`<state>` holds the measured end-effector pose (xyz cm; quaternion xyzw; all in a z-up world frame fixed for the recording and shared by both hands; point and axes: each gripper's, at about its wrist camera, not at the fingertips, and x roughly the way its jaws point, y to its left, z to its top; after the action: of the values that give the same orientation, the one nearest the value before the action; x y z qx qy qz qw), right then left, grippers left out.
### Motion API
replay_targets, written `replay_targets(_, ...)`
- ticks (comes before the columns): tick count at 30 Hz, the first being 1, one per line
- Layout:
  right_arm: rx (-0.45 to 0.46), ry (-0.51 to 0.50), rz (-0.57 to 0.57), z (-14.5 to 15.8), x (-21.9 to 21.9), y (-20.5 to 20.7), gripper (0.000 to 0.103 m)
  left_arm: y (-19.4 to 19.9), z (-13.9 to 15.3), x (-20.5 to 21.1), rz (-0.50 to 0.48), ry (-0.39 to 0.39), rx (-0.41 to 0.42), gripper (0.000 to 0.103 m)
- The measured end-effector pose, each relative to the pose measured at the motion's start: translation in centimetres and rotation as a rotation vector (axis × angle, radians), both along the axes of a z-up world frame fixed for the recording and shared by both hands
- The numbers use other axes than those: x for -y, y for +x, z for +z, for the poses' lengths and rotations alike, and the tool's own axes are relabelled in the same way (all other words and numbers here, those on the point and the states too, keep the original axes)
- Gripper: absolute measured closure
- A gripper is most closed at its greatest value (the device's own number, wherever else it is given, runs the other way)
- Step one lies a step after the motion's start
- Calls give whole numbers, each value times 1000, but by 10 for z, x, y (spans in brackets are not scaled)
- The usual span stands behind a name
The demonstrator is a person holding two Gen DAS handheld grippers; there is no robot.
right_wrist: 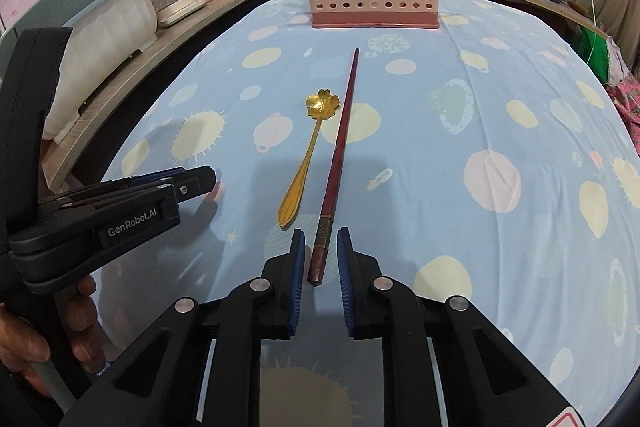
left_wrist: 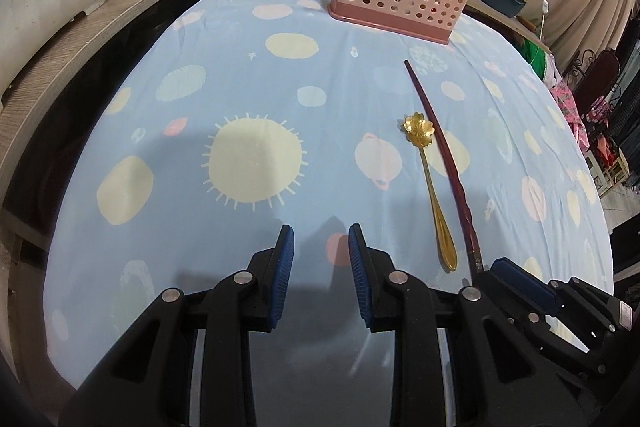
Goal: Organize utensils
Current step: 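Close the left tool on the gold spoon while the right tool grasps the last dark red chopstick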
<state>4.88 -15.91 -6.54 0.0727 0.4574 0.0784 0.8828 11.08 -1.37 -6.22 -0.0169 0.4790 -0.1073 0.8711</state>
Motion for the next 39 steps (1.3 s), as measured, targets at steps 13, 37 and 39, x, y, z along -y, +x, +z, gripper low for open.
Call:
replay_targets(13, -6, -6, -29, -9, 9, 5, 96, -4, -2, 13, -42, 0, -5, 76)
replay_targets(37, -8, 15, -142, -10, 44, 5, 96, -4, -7, 57, -160, -31, -6, 76)
replay_targets(39, -8, 15, -142, -10, 44, 5, 96, -6, -7, 57, -163, -35, -8, 87)
